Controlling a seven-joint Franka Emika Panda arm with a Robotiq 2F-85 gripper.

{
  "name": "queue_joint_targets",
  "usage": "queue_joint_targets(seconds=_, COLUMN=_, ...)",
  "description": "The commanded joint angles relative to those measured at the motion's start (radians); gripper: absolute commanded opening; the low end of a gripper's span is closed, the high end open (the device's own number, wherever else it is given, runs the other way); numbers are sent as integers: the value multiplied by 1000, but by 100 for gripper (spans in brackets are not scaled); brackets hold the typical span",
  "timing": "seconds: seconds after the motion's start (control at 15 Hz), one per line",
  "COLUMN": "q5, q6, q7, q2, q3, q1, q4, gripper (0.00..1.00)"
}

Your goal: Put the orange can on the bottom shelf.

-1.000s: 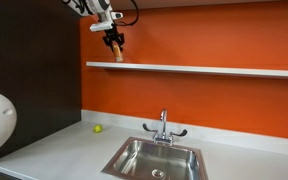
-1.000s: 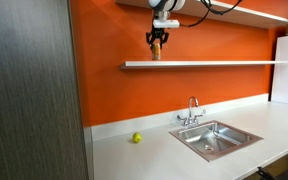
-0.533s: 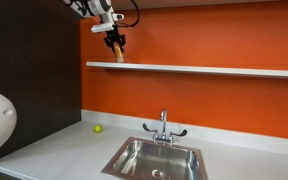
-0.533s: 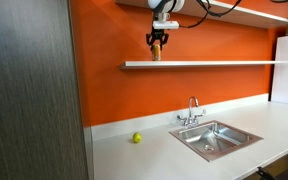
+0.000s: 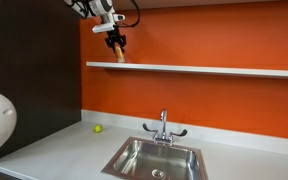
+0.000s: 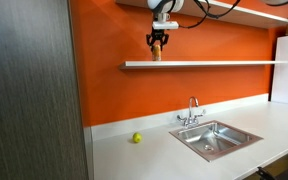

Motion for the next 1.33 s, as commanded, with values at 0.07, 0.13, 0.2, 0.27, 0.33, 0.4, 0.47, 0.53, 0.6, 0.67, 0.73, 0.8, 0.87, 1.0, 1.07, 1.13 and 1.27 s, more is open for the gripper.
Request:
queue_joint_targets(seconds=0.07, q5=-7, q6=-56, q7=29, q2=45, q3=-5, q1=6, q4=87, gripper=38)
queue_joint_targets(seconds=0.13, q5=-8, q6=-60, q7=35, q2=50, q3=-6, q1=6, q4=95, gripper=53)
queue_joint_targets(seconds=0.2, q5=-7, q6=-65, q7=35, q2=57, q3=-6, q1=5, q4=103, gripper=88)
queue_joint_targets(seconds=0.27, q5=-7, q6=-68, q7=38, q2=62, q3=-8, q1=5, q4=109, gripper=91)
queue_joint_targets(seconds=0.33, q5=-7, q6=-68, q7=41, q2=66, q3=-9, q1=4, q4=115, gripper=96)
queue_joint_targets(seconds=0.4, q5=-6, q6=-67, q7=43, q2=70, q3=-12, q1=4, q4=118, gripper=100)
queue_joint_targets(seconds=0.47, q5=-5, q6=-67, q7=44, q2=72, q3=-14, q1=3, q4=121, gripper=100)
queue_joint_targets(seconds=0.53, q5=-4, q6=-63, q7=44, q2=73, q3=-17, q1=2, q4=122, gripper=100)
queue_joint_targets(seconds=0.6, q5=-4, q6=-64, q7=44, q2=74, q3=-19, q1=2, q4=125, gripper=100)
queue_joint_targets(seconds=0.67, q5=-3, q6=-63, q7=44, q2=71, q3=-22, q1=2, q4=123, gripper=100)
queue_joint_targets(seconds=0.73, q5=-4, q6=-60, q7=45, q2=70, q3=-24, q1=2, q4=121, gripper=100)
queue_joint_targets(seconds=0.8, q5=-3, q6=-59, q7=42, q2=66, q3=-25, q1=2, q4=117, gripper=100)
queue_joint_targets(seconds=0.87, q5=1, q6=-57, q7=40, q2=60, q3=-26, q1=1, q4=110, gripper=100)
queue_joint_targets(seconds=1.0, q5=3, q6=-55, q7=38, q2=51, q3=-26, q1=2, q4=99, gripper=100)
queue_joint_targets(seconds=1.07, q5=2, q6=-53, q7=38, q2=48, q3=-26, q1=3, q4=93, gripper=100)
queue_joint_targets(seconds=1.13, q5=3, q6=-52, q7=37, q2=45, q3=-25, q1=3, q4=88, gripper=100)
queue_joint_targets(seconds=1.27, q5=5, q6=-49, q7=36, q2=33, q3=-24, q1=3, q4=72, gripper=100)
